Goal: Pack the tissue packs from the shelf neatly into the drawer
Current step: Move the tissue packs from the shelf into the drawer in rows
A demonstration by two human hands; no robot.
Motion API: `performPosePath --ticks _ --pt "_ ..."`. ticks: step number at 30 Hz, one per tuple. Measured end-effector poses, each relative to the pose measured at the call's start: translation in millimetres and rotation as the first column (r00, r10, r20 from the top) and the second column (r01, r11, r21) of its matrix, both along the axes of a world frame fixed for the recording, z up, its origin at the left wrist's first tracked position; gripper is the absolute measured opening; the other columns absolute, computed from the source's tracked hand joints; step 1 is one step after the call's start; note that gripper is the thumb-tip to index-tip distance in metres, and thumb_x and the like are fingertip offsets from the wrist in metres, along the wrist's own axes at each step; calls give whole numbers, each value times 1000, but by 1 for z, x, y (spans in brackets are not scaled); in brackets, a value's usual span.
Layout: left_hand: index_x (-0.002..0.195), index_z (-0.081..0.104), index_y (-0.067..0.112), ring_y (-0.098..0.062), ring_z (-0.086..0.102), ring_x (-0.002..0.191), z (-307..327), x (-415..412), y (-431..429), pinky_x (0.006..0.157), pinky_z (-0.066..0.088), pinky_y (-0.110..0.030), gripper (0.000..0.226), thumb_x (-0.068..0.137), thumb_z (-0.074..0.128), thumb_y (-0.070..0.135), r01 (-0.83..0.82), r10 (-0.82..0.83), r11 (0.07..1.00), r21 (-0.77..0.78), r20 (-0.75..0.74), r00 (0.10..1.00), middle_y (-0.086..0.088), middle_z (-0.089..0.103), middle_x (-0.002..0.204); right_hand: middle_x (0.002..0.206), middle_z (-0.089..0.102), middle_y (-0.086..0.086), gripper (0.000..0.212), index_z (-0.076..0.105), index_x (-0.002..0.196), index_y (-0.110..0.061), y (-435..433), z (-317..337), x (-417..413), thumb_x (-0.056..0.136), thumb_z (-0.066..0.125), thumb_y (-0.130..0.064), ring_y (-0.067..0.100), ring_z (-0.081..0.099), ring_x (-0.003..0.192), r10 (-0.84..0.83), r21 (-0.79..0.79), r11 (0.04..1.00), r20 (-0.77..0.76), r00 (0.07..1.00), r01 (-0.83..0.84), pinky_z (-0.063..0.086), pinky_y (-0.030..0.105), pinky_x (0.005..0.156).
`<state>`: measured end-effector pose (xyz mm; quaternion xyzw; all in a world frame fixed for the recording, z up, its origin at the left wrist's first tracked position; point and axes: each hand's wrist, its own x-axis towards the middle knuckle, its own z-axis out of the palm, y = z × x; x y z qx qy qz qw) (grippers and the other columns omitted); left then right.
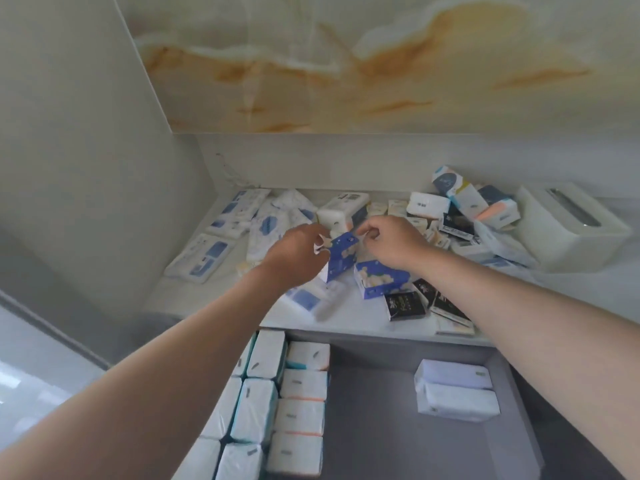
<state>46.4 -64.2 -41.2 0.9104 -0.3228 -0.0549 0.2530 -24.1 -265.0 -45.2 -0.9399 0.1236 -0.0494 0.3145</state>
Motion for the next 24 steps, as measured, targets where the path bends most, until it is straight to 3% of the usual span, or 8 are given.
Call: performPosePath --ticks 6,10,12,15,17,19,21,24 --pt "142 43 22 -27 39 131 -17 60 -58 107 38 -40 55 90 59 30 -122 121 986 111 15 993 -8 45 141 134 59 6 41 57 134 -19 -36 -21 51 95 47 -11 24 56 121 -65 87 993 -105 992 75 42 27 93" --pt "152 24 29 -34 30 139 -30 98 -87 111 34 -46 87 80 68 51 -182 199 963 197 -71 977 -12 26 153 149 45 9 69 28 155 -25 -40 -34 80 93 52 -6 26 46 134 -14 266 962 -160 987 57 41 33 106" --pt "154 14 36 -34 28 143 -35 112 -97 113 32 -50 106 68 68 67 -185 228 954 237 -172 958 -12 19 158 144 48 3 76 18 156 -35 -41 -39 94 93 52 -7 24 53 122 -30 346 935 -154 988 82 49 31 94" --pt "151 23 38 -30 41 136 -43 119 -111 113 27 -49 98 68 64 71 -191 236 950 247 -166 957 -6 39 152 131 49 -2 77 16 156 -39 -42 -39 102 93 44 -4 23 56 102 -62 440 887 -186 981 139 53 33 69" --pt "144 35 41 -29 50 126 -45 118 -114 109 32 -44 87 67 66 66 -251 277 951 178 -138 951 -4 50 141 138 50 4 79 18 156 -37 -44 -41 102 92 43 0 22 55 101 -77 466 872 -179 981 153 47 26 60" --pt "137 41 46 -27 58 112 -42 114 -112 101 44 -43 89 53 65 64 -298 305 952 70 -154 940 -4 54 131 127 57 5 79 20 156 -34 -47 -40 97 90 44 3 18 55 94 -102 464 872 -136 985 154 40 21 57" --pt "134 44 47 -25 60 107 -38 109 -104 93 51 -42 88 49 61 63 -310 300 950 -38 -167 939 -1 56 127 113 59 4 81 19 155 -34 -48 -34 93 89 46 4 16 57 87 -133 475 865 -91 987 160 42 23 59" --pt "135 49 41 -20 54 111 -24 92 -86 93 49 -33 76 62 66 54 -286 247 932 -222 -187 951 0 53 124 119 59 3 84 19 155 -38 -43 -19 82 88 51 1 16 59 98 -185 494 851 -38 982 180 51 31 69"
